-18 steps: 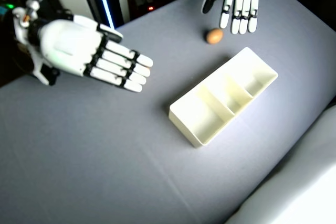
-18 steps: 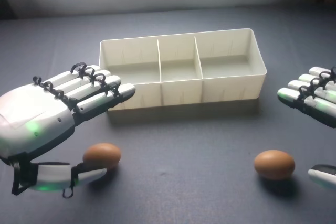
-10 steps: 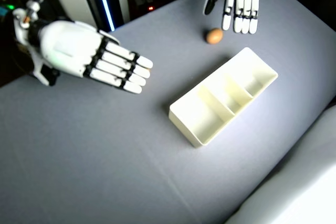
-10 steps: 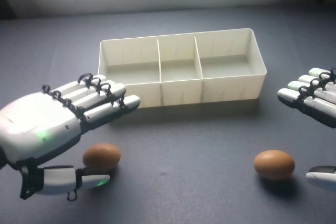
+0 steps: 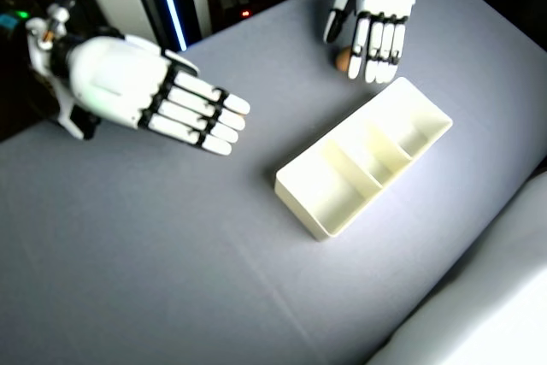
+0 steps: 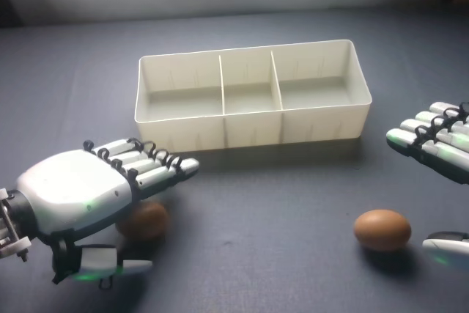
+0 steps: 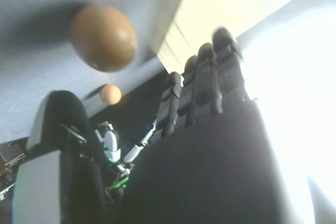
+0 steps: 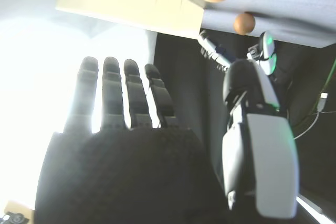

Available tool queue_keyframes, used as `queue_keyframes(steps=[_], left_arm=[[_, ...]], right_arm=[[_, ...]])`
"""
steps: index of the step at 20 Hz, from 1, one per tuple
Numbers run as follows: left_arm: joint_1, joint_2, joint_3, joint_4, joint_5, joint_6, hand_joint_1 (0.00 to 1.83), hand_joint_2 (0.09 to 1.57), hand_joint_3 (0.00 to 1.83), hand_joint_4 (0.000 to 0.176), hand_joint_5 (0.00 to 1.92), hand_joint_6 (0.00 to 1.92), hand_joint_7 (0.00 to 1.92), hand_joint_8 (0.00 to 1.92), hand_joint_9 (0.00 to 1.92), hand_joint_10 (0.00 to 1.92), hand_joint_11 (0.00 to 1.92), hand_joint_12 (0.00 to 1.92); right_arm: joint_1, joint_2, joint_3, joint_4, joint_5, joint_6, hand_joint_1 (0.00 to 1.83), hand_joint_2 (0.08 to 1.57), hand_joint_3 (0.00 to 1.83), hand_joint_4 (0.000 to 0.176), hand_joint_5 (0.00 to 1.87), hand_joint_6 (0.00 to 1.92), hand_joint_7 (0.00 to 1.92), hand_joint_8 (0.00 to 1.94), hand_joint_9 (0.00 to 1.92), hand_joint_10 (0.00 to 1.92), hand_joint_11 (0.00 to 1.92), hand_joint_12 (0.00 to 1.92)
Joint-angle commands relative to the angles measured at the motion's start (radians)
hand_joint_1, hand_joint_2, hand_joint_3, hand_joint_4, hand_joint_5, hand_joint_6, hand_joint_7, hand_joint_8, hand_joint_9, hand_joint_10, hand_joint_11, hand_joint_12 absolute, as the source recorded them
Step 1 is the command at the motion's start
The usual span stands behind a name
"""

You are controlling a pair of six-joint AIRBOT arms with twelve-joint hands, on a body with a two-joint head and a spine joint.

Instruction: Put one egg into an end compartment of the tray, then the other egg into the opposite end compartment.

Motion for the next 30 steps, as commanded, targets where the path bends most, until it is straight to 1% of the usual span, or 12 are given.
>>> queue_keyframes(steps=[1,3,5,6,10,12,16,19,23,28,29,30], left_arm=[[-0.008,-0.007,0.008,-0.010,-0.086,-0.003,0.74,1.18,0.00,0.000,0.11,0.02,0.26,0.04,0.21,0.11,0.00,1.43],[-0.010,-0.017,0.016,-0.010,-0.069,-0.003,0.83,1.19,0.00,0.000,0.24,0.01,0.42,0.02,0.27,0.50,0.00,1.64],[-0.011,-0.021,0.020,-0.010,-0.063,-0.004,1.09,1.21,0.00,0.000,0.55,0.18,0.57,0.79,0.54,1.31,0.48,1.80],[-0.012,-0.022,0.021,-0.010,-0.070,-0.004,1.30,1.27,0.01,0.000,0.65,1.13,0.66,1.55,0.73,1.71,0.81,1.83],[-0.024,-0.016,0.018,-0.015,-0.109,-0.002,1.11,1.35,0.00,0.000,0.54,1.49,0.64,1.72,0.73,1.63,0.74,1.86],[-0.035,0.011,-0.004,-0.014,-0.162,0.005,1.15,1.34,0.00,0.000,0.57,1.40,0.65,1.77,0.73,1.75,0.82,1.91],[-0.096,0.058,-0.013,-0.010,-0.269,0.006,1.20,1.31,0.00,0.000,0.64,1.28,0.66,1.74,0.72,1.84,0.81,1.92],[-0.169,0.056,0.013,-0.032,-0.279,0.047,1.19,1.26,0.00,0.000,0.69,1.26,0.79,1.53,0.80,1.62,0.77,1.85],[-0.304,-0.008,0.096,-0.081,-0.161,0.117,1.32,1.23,0.00,0.000,0.73,1.02,0.76,1.46,0.81,1.61,0.77,1.78],[-0.459,-0.143,0.252,-0.120,0.074,0.162,1.19,1.29,0.01,0.000,0.65,1.29,0.72,1.70,0.87,1.90,0.93,1.92],[-0.461,-0.160,0.269,-0.139,0.094,0.170,1.28,1.22,0.00,0.000,0.25,0.58,0.39,0.99,0.32,1.28,0.08,1.72],[-0.463,-0.188,0.300,-0.156,0.122,0.171,1.32,1.18,0.00,0.027,0.17,0.37,0.26,0.50,0.36,1.00,0.01,1.37]], right_arm=[[0.005,0.000,0.006,-0.003,0.124,0.008,0.33,1.22,0.05,0.000,0.00,0.00,0.00,0.00,0.00,0.00,0.00,0.00],[0.005,-0.002,0.007,-0.003,0.124,0.012,0.31,1.23,0.04,0.000,0.00,0.00,0.00,0.00,0.00,0.00,0.00,0.00],[0.005,-0.002,0.007,-0.003,0.124,0.014,0.29,1.24,0.04,0.000,0.00,0.00,0.00,0.00,0.00,0.00,0.00,0.00],[0.005,-0.002,0.007,-0.003,0.125,0.015,0.30,1.25,0.04,0.000,0.00,0.00,0.00,0.00,0.00,0.00,0.00,0.00],[0.005,-0.002,0.007,0.001,0.126,0.021,0.30,1.27,0.04,0.000,0.00,0.00,0.00,0.00,0.00,0.00,0.00,0.00],[0.005,-0.002,0.006,0.003,0.129,0.023,0.28,1.28,0.04,0.000,0.00,0.00,0.00,0.00,0.00,0.00,0.00,0.00],[0.005,-0.008,0.008,0.004,0.133,0.023,0.30,1.30,0.04,0.000,0.00,0.00,0.00,0.00,0.00,0.00,0.00,0.00],[0.005,-0.008,0.008,0.004,0.133,0.023,0.30,1.31,0.03,0.000,0.00,0.00,0.00,0.00,0.00,0.00,0.01,0.00],[0.006,-0.011,0.010,0.004,0.133,0.025,0.31,1.31,0.03,0.000,0.00,0.00,0.00,0.00,0.00,0.00,0.00,0.01],[0.008,-0.022,0.017,-0.003,0.132,0.036,0.34,1.31,0.02,0.000,0.00,0.00,0.00,0.00,0.00,0.00,0.00,0.00],[0.010,-0.024,0.019,-0.007,0.132,0.040,0.36,1.32,0.02,0.000,0.00,0.00,0.00,0.00,0.00,0.00,0.00,0.00],[0.015,-0.029,0.022,-0.013,0.130,0.044,0.37,1.32,0.01,0.000,0.00,0.00,0.00,0.00,0.00,0.00,0.00,0.00]])
